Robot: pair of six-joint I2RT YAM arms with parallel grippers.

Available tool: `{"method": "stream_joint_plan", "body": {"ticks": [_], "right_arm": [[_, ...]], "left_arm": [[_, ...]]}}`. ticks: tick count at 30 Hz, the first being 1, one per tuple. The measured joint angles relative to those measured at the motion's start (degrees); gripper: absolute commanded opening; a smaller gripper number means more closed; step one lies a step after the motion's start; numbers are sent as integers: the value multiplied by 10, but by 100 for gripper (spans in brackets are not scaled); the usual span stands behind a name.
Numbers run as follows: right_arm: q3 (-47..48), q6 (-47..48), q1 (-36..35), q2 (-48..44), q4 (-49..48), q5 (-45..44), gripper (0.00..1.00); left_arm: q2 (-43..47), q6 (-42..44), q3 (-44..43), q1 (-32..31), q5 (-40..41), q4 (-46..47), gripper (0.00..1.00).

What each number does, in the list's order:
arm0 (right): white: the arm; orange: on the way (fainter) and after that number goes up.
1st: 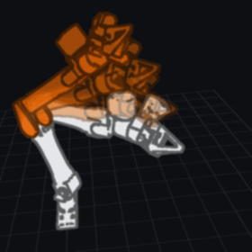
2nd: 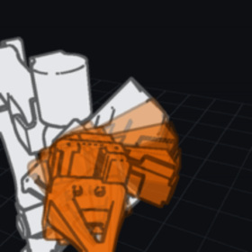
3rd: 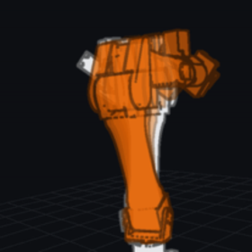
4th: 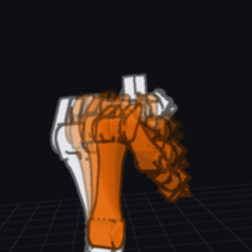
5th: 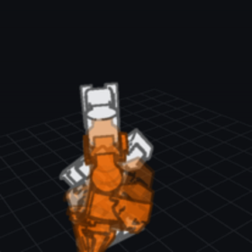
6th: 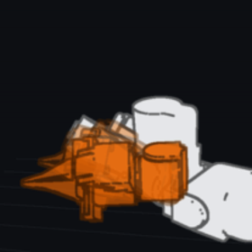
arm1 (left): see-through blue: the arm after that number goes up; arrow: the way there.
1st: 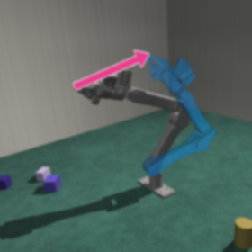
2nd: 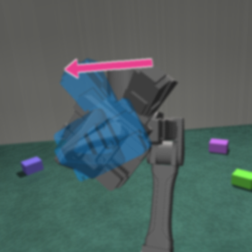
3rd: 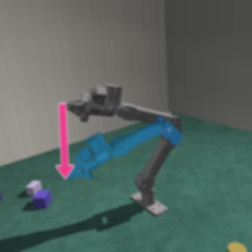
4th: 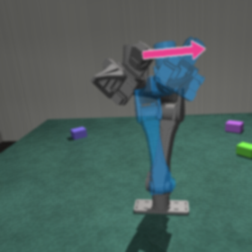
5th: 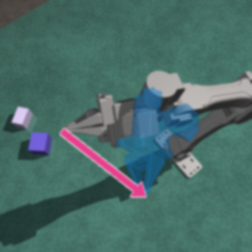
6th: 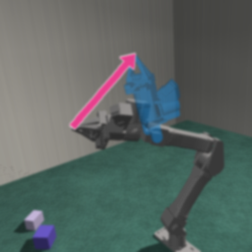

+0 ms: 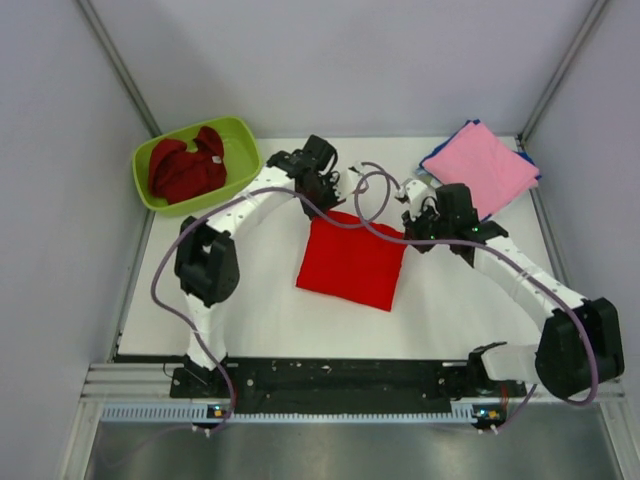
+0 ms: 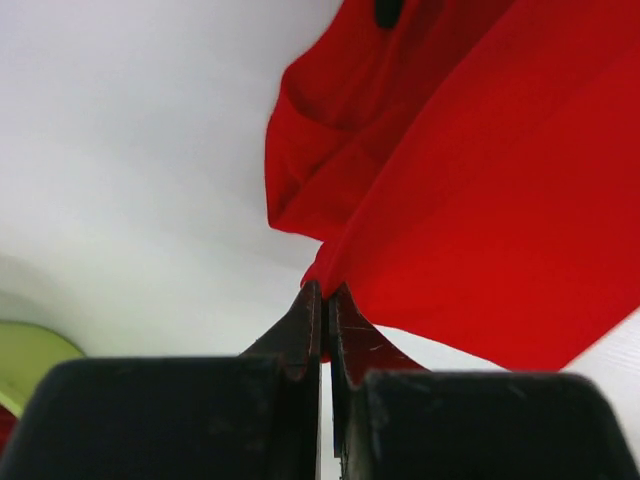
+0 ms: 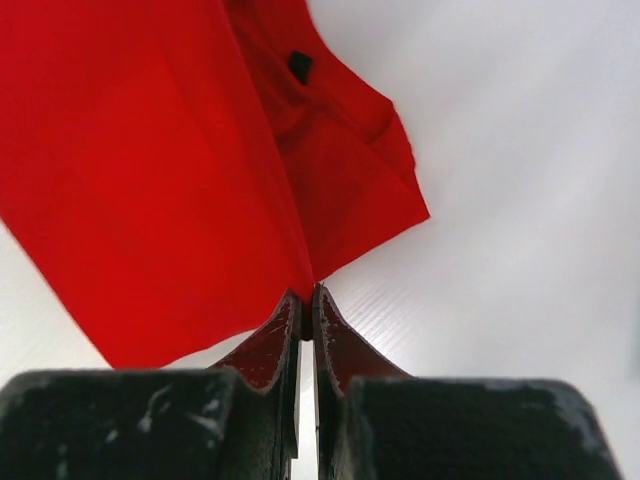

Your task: Fold and stack the t-shirts

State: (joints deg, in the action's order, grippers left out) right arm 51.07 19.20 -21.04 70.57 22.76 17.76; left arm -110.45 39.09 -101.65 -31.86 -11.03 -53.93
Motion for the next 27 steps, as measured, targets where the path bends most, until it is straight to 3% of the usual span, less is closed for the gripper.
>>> {"method": "stream_joint_plan", "body": {"ticks": [7,9,12,15,18,23,25,26,27], "right_arm": [[4,-35,51,115,-83,3,0],[14,-39,51,152,-92,2,0],[41,-45,54,200,-99,-9,16],[76,-59,65,242,-107,-24,32],[125,-83,85,291,-107,-45,38],[224,-142,98,354,-69,-80,49],[228,-172,100,346,-56,-72,60],[226,-189,100,340,-51,-64,72],[217,-206,100,331,-50,-54,78]], "left_arm": [[-115,-4,-74,2,19,7,0],[-130,-4,-79,4,26,8,10],[-145,-6,-82,6,39,17,18],[-157,-13,-93,7,73,30,44],[-174,-29,-115,16,125,46,59],[-196,-73,-158,48,190,77,61],[-191,-98,-158,66,196,83,61],[-183,-113,-149,74,195,92,61],[-166,-129,-123,83,192,108,61]]}}
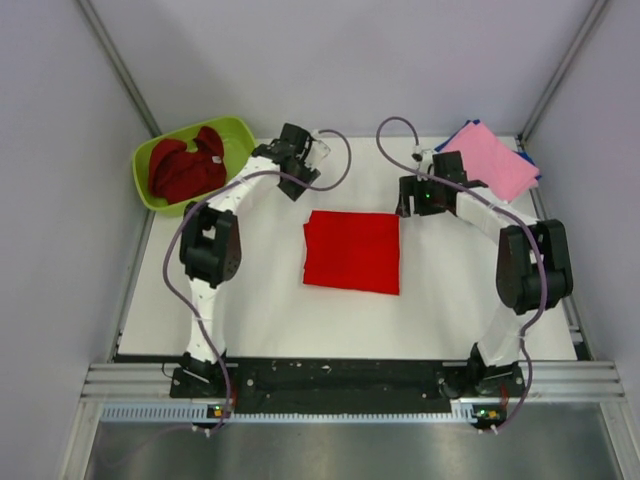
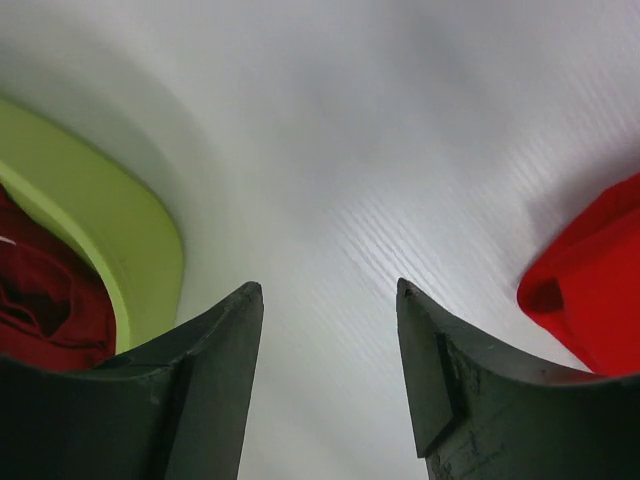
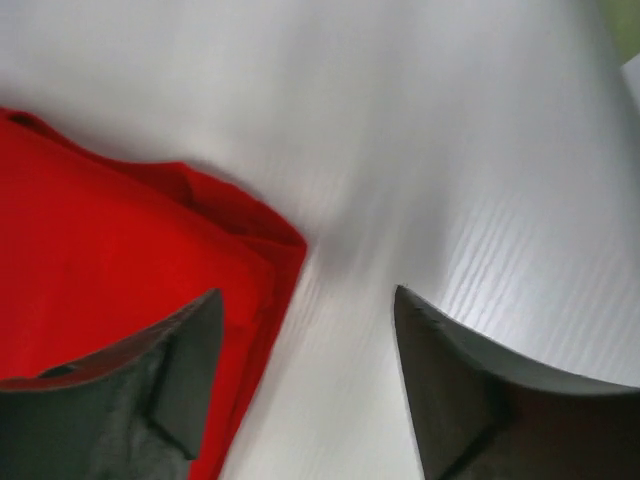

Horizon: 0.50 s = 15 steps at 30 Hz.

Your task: Fold and stack the t-shirts

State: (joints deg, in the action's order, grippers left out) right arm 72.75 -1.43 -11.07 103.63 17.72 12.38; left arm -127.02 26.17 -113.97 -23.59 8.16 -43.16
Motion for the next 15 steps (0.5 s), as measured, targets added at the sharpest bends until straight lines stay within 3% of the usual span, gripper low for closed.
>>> {"method": "stream_joint_plan", "body": {"ticks": [7,8,11,15], "right_arm": [[-95,-104,0,-48,-5,88,79],[-106,-115,0,-46,-8,95,79],[-115,-138,0,-27,-15,115,79],[-98,-164,0,17,-55,151,78]], "left_arm": [[183,-109,238,7,-86,60,86],[204,-131,267,4,-99,76,95],[227,-186,320,-4,-130,115,95],[194,-250,332,-2,-159,142,95]]}}
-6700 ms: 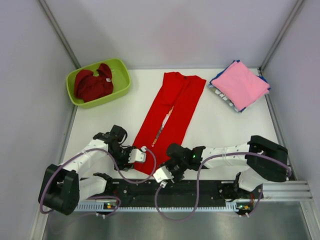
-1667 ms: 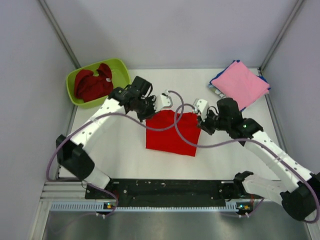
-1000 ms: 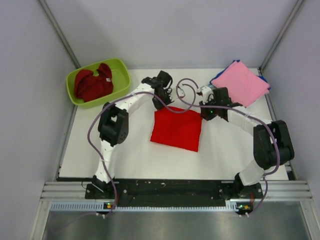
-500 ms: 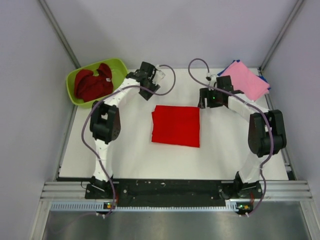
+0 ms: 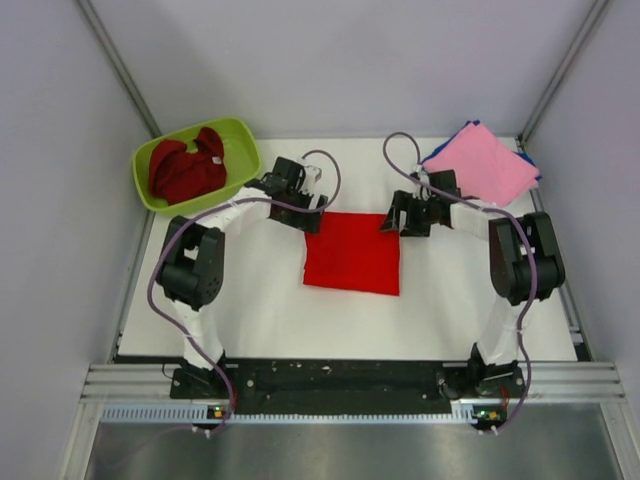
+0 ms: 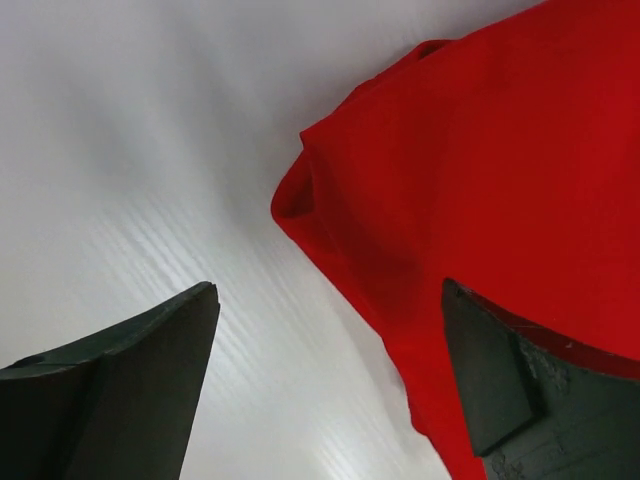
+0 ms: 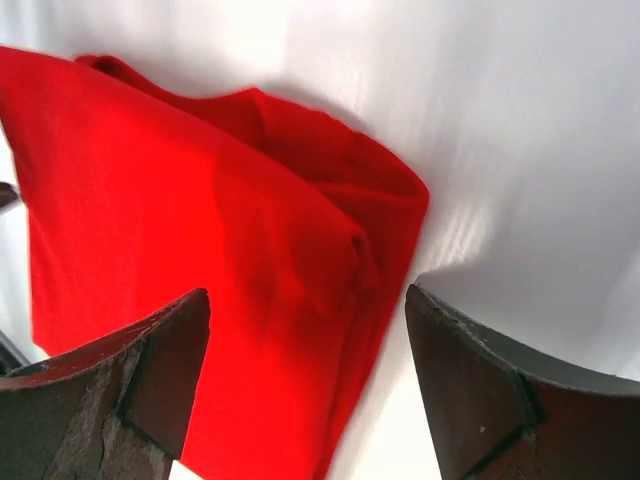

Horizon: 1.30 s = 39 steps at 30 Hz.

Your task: Fold and stack the t-shirts

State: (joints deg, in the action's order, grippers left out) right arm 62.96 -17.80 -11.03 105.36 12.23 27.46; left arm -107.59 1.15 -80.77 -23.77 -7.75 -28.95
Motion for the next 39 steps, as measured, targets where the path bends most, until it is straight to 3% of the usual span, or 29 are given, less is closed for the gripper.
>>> {"method": "stream_joint_plan", "body": {"ticks": [3,6,8,12,22,33,37,39], "right_arm": [[13,-18,0,23,-32,26,77],[21,-37,0,40,-61,48,75],[26,-48,1,50,-77,61,73],[32,-70,1,69,-108,80,64],[19,-81,15,70,-132,98,72],[36,-98,27,92,-140,131,72],[43,-130,23,114,-182,155,67],[49,-141,21,124,-196,163,58]], "left_arm": [[-38,-38,-5,9,-30,11,91],[-78,-62,-23,16,-55,14,77],[-98,-74,-45,19,-68,12,59],[-131,-88,-97,23,-102,17,0],[-194,-64,-178,32,-117,1,0],[-251,7,-277,38,-124,-25,0],[-262,10,-292,38,-124,-36,0],[-270,12,-305,38,-124,-43,0]]}}
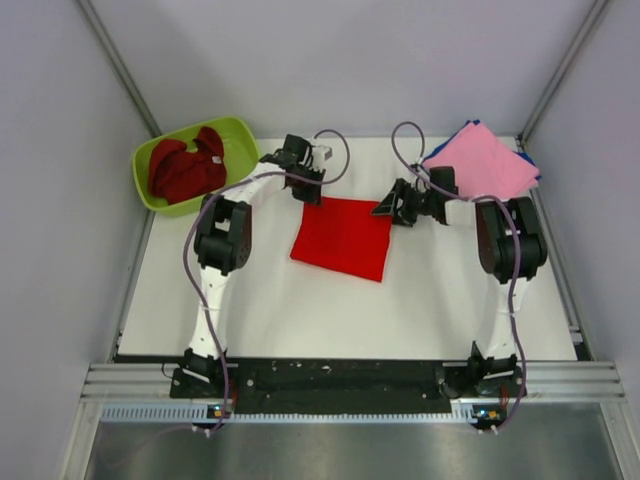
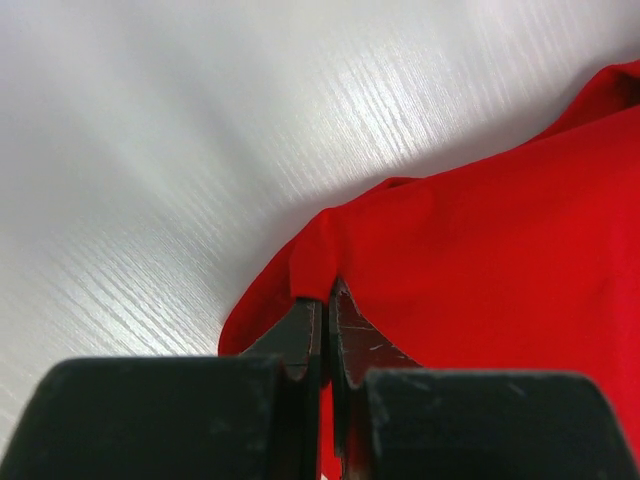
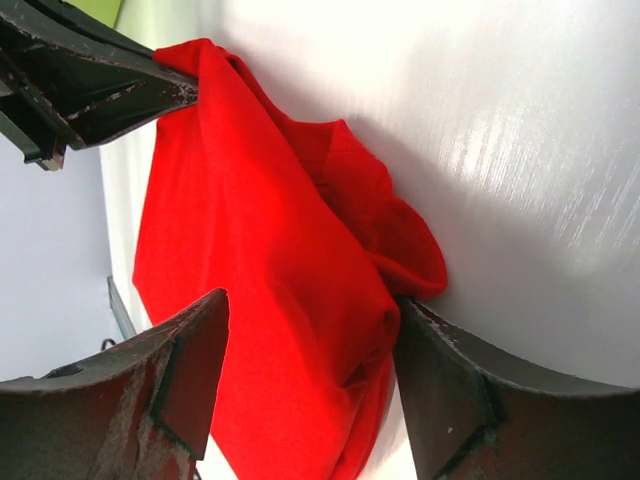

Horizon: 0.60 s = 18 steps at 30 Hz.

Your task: Fold and stack the t-shirts

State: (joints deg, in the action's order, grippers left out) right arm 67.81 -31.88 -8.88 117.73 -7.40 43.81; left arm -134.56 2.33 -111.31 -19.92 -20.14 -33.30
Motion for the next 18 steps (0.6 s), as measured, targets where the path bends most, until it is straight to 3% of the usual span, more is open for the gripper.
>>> {"method": "stream_joint_plan", "body": {"ticks": [3,6,7,8,14,18], "right_arm": [[8,-18,0,18,-17,8,34],[13,-40,0,41,-32,20,3],[14,-45,-1,47,-36,21,0],[13,-52,-2,51,-37,22,0],[10,-81,-4,51,-52,14,0],[7,-72,-11,30,-21,-29,0]], "left_arm": [[-10,0,-17,0,0,-8,0],[-13,1,-23,0,1,-13,0],[-15,1,-26,0,1,-15,0],[-16,1,-29,0,1,-16,0],[-19,14,-53,4,14,-35,65],[-13,33,-62,17,43,-37,76]]}}
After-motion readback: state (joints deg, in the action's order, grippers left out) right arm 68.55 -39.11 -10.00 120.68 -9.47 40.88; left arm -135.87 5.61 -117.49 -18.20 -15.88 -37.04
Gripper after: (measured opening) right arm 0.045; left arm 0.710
